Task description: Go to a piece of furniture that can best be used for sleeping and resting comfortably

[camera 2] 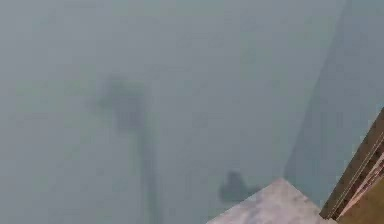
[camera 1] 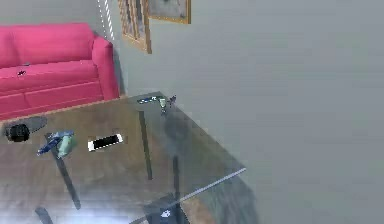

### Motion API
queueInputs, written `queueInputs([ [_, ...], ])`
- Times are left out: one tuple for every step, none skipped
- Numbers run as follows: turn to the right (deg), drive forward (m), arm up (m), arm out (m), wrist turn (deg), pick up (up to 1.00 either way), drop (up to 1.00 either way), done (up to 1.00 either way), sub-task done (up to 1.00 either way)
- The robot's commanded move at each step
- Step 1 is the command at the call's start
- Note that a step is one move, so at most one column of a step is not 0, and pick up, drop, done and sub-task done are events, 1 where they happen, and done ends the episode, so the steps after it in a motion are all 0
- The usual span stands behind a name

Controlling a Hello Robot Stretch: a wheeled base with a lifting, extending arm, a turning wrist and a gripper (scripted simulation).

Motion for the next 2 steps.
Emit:
queueInputs([
  [45.0, 0.00, 0.00, 0.00, 0.0, 0.00, 0.00, 0.00, 0.00],
  [45.0, 0.00, 0.00, 0.00, 0.0, 0.00, 0.00, 0.00, 0.00],
])
